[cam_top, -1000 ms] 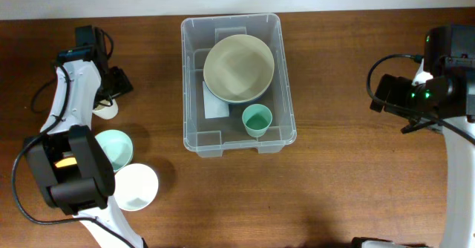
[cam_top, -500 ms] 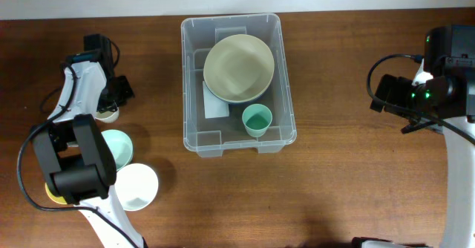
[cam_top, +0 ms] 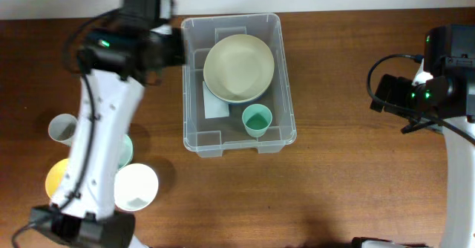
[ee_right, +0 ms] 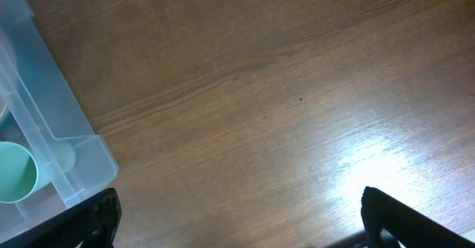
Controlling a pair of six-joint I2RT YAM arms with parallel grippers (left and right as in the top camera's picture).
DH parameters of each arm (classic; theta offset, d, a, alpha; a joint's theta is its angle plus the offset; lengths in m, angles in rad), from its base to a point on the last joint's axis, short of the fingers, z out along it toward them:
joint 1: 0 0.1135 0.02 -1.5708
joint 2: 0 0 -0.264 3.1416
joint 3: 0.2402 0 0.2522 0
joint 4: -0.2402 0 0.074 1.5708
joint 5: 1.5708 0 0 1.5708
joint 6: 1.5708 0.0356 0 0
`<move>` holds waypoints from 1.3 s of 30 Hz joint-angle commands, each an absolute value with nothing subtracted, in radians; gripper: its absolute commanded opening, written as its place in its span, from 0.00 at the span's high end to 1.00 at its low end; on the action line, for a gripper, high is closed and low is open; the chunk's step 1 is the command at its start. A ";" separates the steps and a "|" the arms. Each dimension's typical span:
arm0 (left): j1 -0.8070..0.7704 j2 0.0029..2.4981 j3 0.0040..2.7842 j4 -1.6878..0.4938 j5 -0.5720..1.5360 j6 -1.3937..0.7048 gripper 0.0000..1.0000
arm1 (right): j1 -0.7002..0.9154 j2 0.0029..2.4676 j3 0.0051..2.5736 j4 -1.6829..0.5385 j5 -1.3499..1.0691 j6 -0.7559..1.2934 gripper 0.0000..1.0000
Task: Pack container
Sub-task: 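Drop the white cup into the mint cup in the bin, then grasp the grey cup with the left gripper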
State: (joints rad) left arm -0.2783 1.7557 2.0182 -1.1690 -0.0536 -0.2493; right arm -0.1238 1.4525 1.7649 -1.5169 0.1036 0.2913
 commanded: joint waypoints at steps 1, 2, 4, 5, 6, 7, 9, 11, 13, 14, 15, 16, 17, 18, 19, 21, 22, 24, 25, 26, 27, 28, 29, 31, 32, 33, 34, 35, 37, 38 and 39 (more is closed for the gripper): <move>-0.457 1.801 2.013 -1.181 0.017 -0.234 0.99 | -0.128 1.454 1.761 -1.517 0.109 0.292 0.01; -0.518 1.821 2.013 -1.182 0.024 -0.234 1.00 | -0.128 1.454 1.761 -1.517 0.109 0.292 0.01; -0.577 1.851 2.013 -1.185 0.024 -0.234 0.99 | -0.128 1.454 1.761 -1.517 0.109 0.292 0.01; -0.607 1.871 2.013 -1.188 0.024 -0.234 0.99 | -0.128 1.454 1.761 -1.517 0.109 0.292 0.01; -0.638 1.896 2.013 -1.193 0.032 -0.234 1.00 | -0.128 1.454 1.761 -1.517 0.109 0.292 0.01; -0.656 1.913 2.013 -1.198 0.043 -0.234 0.99 | -0.128 1.454 1.761 -1.517 0.109 0.292 0.01; -0.695 1.975 2.013 -1.210 0.097 -0.234 1.00 | -0.128 1.454 1.761 -1.517 0.109 0.292 0.01; -0.712 2.032 2.013 -1.222 0.110 -0.234 0.99 | -0.128 1.454 1.761 -1.518 0.109 0.292 0.01; -0.714 2.070 2.013 -1.236 0.110 -0.234 0.99 | -0.128 1.454 1.761 -1.518 0.109 0.292 0.01; -0.714 2.085 2.013 -1.243 0.110 -0.234 0.99 | -0.128 1.454 1.761 -1.518 0.109 0.292 0.01; -0.713 2.096 2.013 -1.251 0.113 -0.234 0.99 | -0.128 1.454 1.761 -1.518 0.109 0.292 0.01; -0.712 2.105 2.013 -1.264 0.113 -0.234 0.85 | -0.128 1.454 1.761 -1.518 0.109 0.292 0.01; -0.712 2.109 2.013 -1.272 0.113 -0.233 0.49 | -0.128 1.454 1.761 -1.518 0.109 0.292 0.01; -0.712 2.109 2.013 -1.277 0.111 -0.233 0.44 | -0.128 1.454 1.761 -1.518 0.109 0.292 0.01; -0.710 2.109 2.014 -1.278 0.104 -0.233 0.41 | -0.128 1.454 1.761 -1.518 0.109 0.292 0.01; -0.693 2.101 2.043 -1.298 0.052 -0.234 0.36 | -0.128 1.454 1.761 -1.518 0.109 0.292 0.01; -0.682 2.099 2.062 -1.316 0.028 -0.234 0.35 | -0.128 1.454 1.761 -1.518 0.109 0.292 0.01; -0.637 2.083 2.133 -1.381 -0.049 -0.255 0.33 | -0.128 1.454 1.761 -1.518 0.109 0.292 0.01; -0.614 2.073 2.159 -1.406 -0.084 -0.265 0.33 | -0.128 1.454 1.761 -1.518 0.109 0.292 0.01; -0.549 2.039 2.208 -1.451 -0.174 -0.292 0.32 | -0.128 1.454 1.761 -1.518 0.109 0.288 0.01; -0.495 2.009 2.225 -1.462 -0.226 -0.302 0.29 | -0.128 1.454 1.761 -1.518 0.109 0.288 0.01; -0.429 1.971 2.228 -1.459 -0.263 -0.302 0.15 | -0.128 1.454 1.761 -1.517 0.109 0.288 0.01; -0.364 1.945 2.228 -1.456 -0.282 -0.302 0.07 | -0.128 1.454 1.761 -1.517 0.109 0.288 0.01; -0.224 1.912 2.227 -1.457 -0.279 -0.302 0.04 | -0.128 1.454 1.761 -1.518 0.109 0.288 0.01; -0.148 1.907 2.227 -1.464 -0.275 -0.302 0.03 | -0.128 1.454 1.761 -1.518 0.109 0.288 0.01; -0.094 1.907 2.227 -1.470 -0.273 -0.302 0.02 | -0.128 1.454 1.761 -1.518 0.109 0.288 0.01; -0.034 1.909 2.224 -1.480 -0.262 -0.302 0.02 | -0.128 1.454 1.761 -1.518 0.109 0.288 0.01; 0.042 1.915 2.217 -1.490 -0.241 -0.302 0.02 | -0.128 1.454 1.761 -1.518 0.109 0.288 0.01; 0.157 1.925 2.190 -1.492 -0.194 -0.302 0.02 | -0.128 1.454 1.761 -1.518 0.109 0.288 0.01; 0.273 1.945 2.137 -1.478 -0.130 -0.302 0.01 | -0.128 1.454 1.761 -1.518 0.109 0.288 0.01; 0.309 1.953 2.113 -1.473 -0.110 -0.302 0.02 | -0.128 1.454 1.761 -1.518 0.109 0.288 0.01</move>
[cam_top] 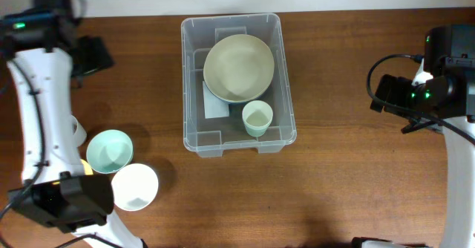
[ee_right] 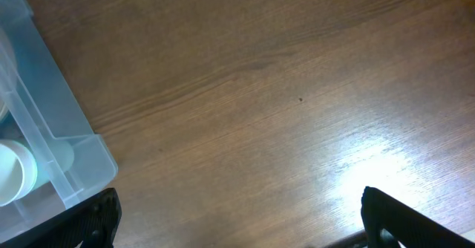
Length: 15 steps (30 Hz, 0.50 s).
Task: Pack container
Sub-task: 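Grasp the grey cup with the left gripper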
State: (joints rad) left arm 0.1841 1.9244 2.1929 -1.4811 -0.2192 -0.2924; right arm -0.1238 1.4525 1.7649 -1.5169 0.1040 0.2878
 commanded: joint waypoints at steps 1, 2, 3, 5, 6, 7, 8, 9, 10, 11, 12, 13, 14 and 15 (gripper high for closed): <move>0.340 1.966 2.085 -1.465 -0.097 -0.302 0.02 | -0.128 1.454 1.761 -1.518 0.109 0.288 0.01; 0.365 1.975 2.054 -1.453 -0.087 -0.302 0.02 | -0.128 1.454 1.761 -1.518 0.109 0.288 0.01; 0.387 1.986 2.018 -1.440 -0.078 -0.302 0.02 | -0.128 1.454 1.761 -1.518 0.109 0.288 0.01; 0.416 2.004 1.946 -1.401 -0.071 -0.302 0.02 | -0.128 1.454 1.761 -1.518 0.109 0.288 0.01; 0.434 2.021 1.875 -1.358 -0.071 -0.301 0.02 | -0.128 1.454 1.761 -1.518 0.109 0.288 0.01; 0.439 2.029 1.853 -1.341 -0.070 -0.301 0.02 | -0.128 1.454 1.761 -1.518 0.109 0.288 0.01; 0.449 2.044 1.801 -1.292 -0.064 -0.302 0.02 | -0.128 1.454 1.761 -1.518 0.109 0.288 0.01; 0.453 2.050 1.773 -1.265 -0.063 -0.301 0.01 | -0.128 1.454 1.761 -1.518 0.109 0.288 0.01; 0.453 2.059 1.742 -1.233 -0.064 -0.301 0.02 | -0.128 1.454 1.761 -1.518 0.109 0.288 0.01; 0.453 2.064 1.720 -1.208 -0.064 -0.297 0.02 | -0.128 1.454 1.761 -1.518 0.109 0.288 0.01; 0.453 2.068 1.703 -1.184 -0.064 -0.297 0.02 | -0.128 1.454 1.761 -1.518 0.109 0.288 0.01; 0.452 2.072 1.688 -1.160 -0.064 -0.297 0.02 | -0.128 1.454 1.761 -1.518 0.109 0.288 0.01; 0.452 2.080 1.676 -1.129 -0.064 -0.297 0.03 | -0.128 1.454 1.761 -1.518 0.109 0.288 0.01; 0.452 2.096 1.673 -1.096 -0.064 -0.297 0.09 | -0.128 1.454 1.761 -1.518 0.109 0.288 0.01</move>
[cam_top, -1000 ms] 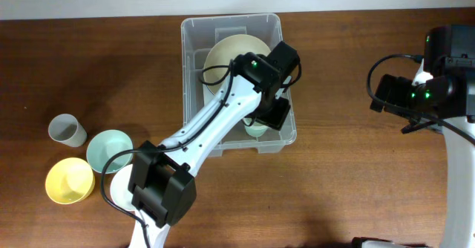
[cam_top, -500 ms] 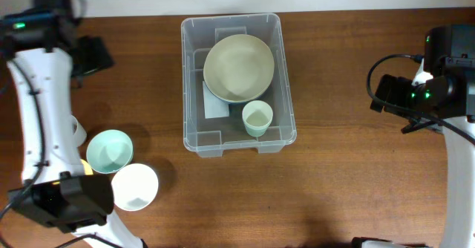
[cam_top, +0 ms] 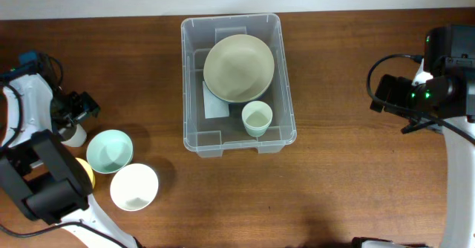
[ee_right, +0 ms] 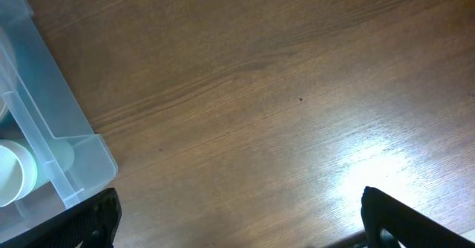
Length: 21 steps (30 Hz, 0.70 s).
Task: Pack container
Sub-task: 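Grasp the grey cup with the left gripper, then place the grey cup into the stacked cups in the bin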
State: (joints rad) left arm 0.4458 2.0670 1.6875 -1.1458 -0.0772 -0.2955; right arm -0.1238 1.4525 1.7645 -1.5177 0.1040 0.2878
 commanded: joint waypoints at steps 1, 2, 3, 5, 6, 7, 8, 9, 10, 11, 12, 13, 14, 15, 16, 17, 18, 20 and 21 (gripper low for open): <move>0.452 2.102 1.673 -1.084 -0.064 -0.297 0.20 | -0.128 1.454 1.761 -1.518 0.109 0.288 0.01; 0.452 2.114 1.673 -1.069 -0.063 -0.297 0.44 | -0.128 1.454 1.761 -1.518 0.109 0.288 0.01; 0.452 2.120 1.673 -1.065 -0.063 -0.297 0.53 | -0.128 1.454 1.761 -1.520 0.109 0.288 0.01; 0.452 2.121 1.673 -1.061 -0.063 -0.298 0.80 | -0.128 1.454 1.761 -1.522 0.109 0.288 0.01; 0.452 2.120 1.677 -1.062 -0.063 -0.298 0.89 | -0.128 1.454 1.761 -1.523 0.109 0.288 0.01; 0.450 2.120 1.693 -1.074 -0.063 -0.297 0.99 | -0.128 1.454 1.761 -1.522 0.109 0.288 0.01; 0.447 2.120 1.704 -1.084 -0.064 -0.297 1.00 | -0.128 1.454 1.761 -1.522 0.109 0.288 0.01; 0.442 2.119 1.722 -1.101 -0.064 -0.297 0.99 | -0.128 1.454 1.761 -1.522 0.109 0.288 0.01; 0.434 2.115 1.747 -1.124 -0.064 -0.297 1.00 | -0.128 1.454 1.761 -1.522 0.109 0.288 0.01; 0.422 2.107 1.778 -1.149 -0.064 -0.297 0.99 | -0.128 1.454 1.761 -1.522 0.109 0.288 0.01; 0.407 2.095 1.807 -1.170 -0.064 -0.297 0.99 | -0.128 1.454 1.761 -1.522 0.109 0.288 0.01; 0.395 2.084 1.828 -1.185 -0.064 -0.297 0.99 | -0.128 1.454 1.761 -1.522 0.109 0.288 0.01; 0.370 2.061 1.866 -1.209 -0.062 -0.297 1.00 | -0.128 1.454 1.761 -1.522 0.109 0.288 0.01; 0.347 2.039 1.896 -1.225 -0.062 -0.297 1.00 | -0.128 1.454 1.761 -1.522 0.109 0.288 0.01; 0.297 1.994 1.953 -1.252 -0.062 -0.297 1.00 | -0.128 1.454 1.761 -1.521 0.109 0.288 0.01; 0.258 1.963 1.989 -1.267 -0.062 -0.297 0.99 | -0.128 1.454 1.761 -1.521 0.109 0.288 0.01; 0.199 1.920 2.028 -1.277 -0.059 -0.296 1.00 | -0.128 1.454 1.761 -1.521 0.109 0.288 0.01; 0.068 1.847 2.078 -1.268 -0.038 -0.287 1.00 | -0.128 1.454 1.761 -1.521 0.109 0.288 0.01; 0.004 1.824 2.086 -1.259 -0.036 -0.287 1.00 | -0.128 1.454 1.761 -1.521 0.109 0.288 0.01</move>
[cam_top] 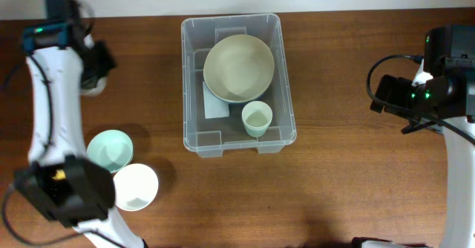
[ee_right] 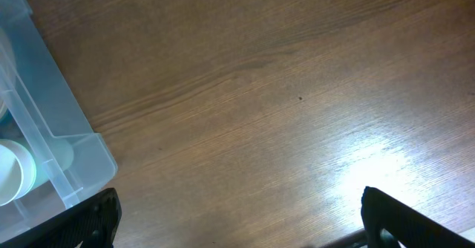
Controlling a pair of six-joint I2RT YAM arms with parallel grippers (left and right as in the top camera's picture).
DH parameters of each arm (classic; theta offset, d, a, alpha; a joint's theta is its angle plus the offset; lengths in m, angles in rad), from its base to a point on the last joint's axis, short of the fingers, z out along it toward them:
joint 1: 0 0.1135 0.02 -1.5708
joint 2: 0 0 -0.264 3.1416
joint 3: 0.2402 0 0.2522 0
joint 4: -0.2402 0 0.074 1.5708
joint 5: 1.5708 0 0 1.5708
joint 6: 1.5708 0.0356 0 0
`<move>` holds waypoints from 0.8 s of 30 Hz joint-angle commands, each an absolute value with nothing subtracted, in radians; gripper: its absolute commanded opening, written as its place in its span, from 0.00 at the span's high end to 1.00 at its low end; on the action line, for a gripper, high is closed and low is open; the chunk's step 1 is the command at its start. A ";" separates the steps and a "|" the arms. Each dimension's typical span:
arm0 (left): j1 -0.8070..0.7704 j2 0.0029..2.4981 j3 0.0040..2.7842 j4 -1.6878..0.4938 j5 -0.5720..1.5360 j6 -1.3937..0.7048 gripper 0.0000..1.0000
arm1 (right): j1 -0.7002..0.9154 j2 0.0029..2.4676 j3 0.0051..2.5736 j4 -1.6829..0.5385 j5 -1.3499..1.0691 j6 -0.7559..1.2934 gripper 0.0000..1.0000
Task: Pack container
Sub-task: 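Place the grey cup into the stacked cups in the bin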
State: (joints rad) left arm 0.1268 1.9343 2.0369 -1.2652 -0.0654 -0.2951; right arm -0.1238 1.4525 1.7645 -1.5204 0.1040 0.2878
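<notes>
The clear container (cam_top: pixel 237 140) sits mid-table and holds a beige bowl (cam_top: pixel 239 67), a flat pale piece (cam_top: pixel 214 101) and a teal cup with a cream cup nested in it (cam_top: pixel 257 119). My left gripper (cam_top: pixel 93 68) is at the far left back of the table. A pale grey cup (cam_top: pixel 90 90) shows just under it and appears held; the fingers themselves are hidden. My right gripper (ee_right: pixel 241 229) hangs open over bare wood, right of the container corner (ee_right: pixel 52 151), with nothing between its fingertips (ee_right: pixel 96 218).
A teal bowl (cam_top: pixel 110 150) and a white bowl (cam_top: pixel 135 186) stand at the front left, beside the left arm's base (cam_top: pixel 63 192). The right arm's body (cam_top: pixel 430 92) is at the right edge.
My left gripper was low at the left edge on the grey cup beside the teal bowl. Now it is further back with the cup under it. The right arm has not moved.
At first my left gripper was by the container's back left corner and the teal cup inside looked empty. Then a cream cup sat in it and the gripper was far left. It then reached the grey cup, which has now moved back with the gripper.
</notes>
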 commanded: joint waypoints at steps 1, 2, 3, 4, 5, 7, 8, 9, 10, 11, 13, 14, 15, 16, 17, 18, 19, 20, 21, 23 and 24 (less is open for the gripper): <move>-0.080 1.803 2.088 -1.246 -0.036 -0.287 0.99 | -0.128 1.454 1.761 -1.521 0.109 0.288 0.01; -0.142 1.798 2.088 -1.242 -0.036 -0.287 0.99 | -0.128 1.454 1.761 -1.521 0.109 0.288 0.01; -0.212 1.798 2.088 -1.240 -0.036 -0.287 0.99 | -0.128 1.454 1.761 -1.521 0.109 0.288 0.01; -0.291 1.806 2.088 -1.242 -0.036 -0.287 1.00 | -0.128 1.454 1.761 -1.521 0.109 0.288 0.01; -0.382 1.822 2.088 -1.242 -0.036 -0.287 0.99 | -0.128 1.454 1.761 -1.521 0.109 0.288 0.01; -0.498 1.856 2.088 -1.233 -0.036 -0.287 0.99 | -0.128 1.454 1.761 -1.521 0.109 0.288 0.01; -0.544 1.876 2.088 -1.226 -0.036 -0.287 0.99 | -0.128 1.454 1.761 -1.521 0.109 0.288 0.01; -0.604 1.907 2.088 -1.219 -0.039 -0.287 0.99 | -0.128 1.454 1.761 -1.521 0.109 0.288 0.01; -0.661 1.948 2.088 -1.216 -0.039 -0.287 0.99 | -0.128 1.454 1.761 -1.522 0.109 0.288 0.01; -0.675 1.960 2.088 -1.216 -0.036 -0.287 1.00 | -0.128 1.454 1.761 -1.522 0.109 0.288 0.01; -0.722 2.005 2.088 -1.229 0.002 -0.287 0.99 | -0.128 1.454 1.761 -1.521 0.109 0.288 0.02; -0.735 2.022 2.088 -1.243 0.006 -0.287 1.00 | -0.128 1.454 1.761 -1.522 0.109 0.288 0.01; -0.741 2.033 2.088 -1.251 0.005 -0.287 0.99 | -0.128 1.454 1.761 -1.522 0.109 0.288 0.01; -0.748 2.047 2.088 -1.266 0.005 -0.287 0.99 | -0.128 1.454 1.761 -1.522 0.109 0.288 0.01; -0.750 2.054 2.088 -1.275 0.005 -0.287 0.99 | -0.128 1.454 1.761 -1.522 0.109 0.288 0.01; -0.750 2.062 2.088 -1.286 0.005 -0.287 0.99 | -0.128 1.454 1.761 -1.522 0.109 0.288 0.01; -0.750 2.067 2.087 -1.292 0.004 -0.287 0.99 | -0.128 1.454 1.761 -1.522 0.109 0.288 0.01; -0.747 2.067 2.086 -1.293 0.004 -0.287 0.99 | -0.128 1.454 1.761 -1.522 0.109 0.288 0.01; -0.744 2.067 2.086 -1.291 0.004 -0.287 0.99 | -0.128 1.454 1.761 -1.522 0.109 0.288 0.01; -0.737 2.067 2.086 -1.291 0.004 -0.287 0.89 | -0.128 1.454 1.761 -1.522 0.109 0.288 0.01; -0.735 2.067 2.086 -1.297 0.004 -0.286 0.26 | -0.128 1.454 1.761 -1.522 0.109 0.288 0.01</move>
State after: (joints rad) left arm -0.7452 2.0628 2.0880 -1.2907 -0.0029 -0.2924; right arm -0.1238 1.4525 1.7645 -1.5208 0.1040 0.2882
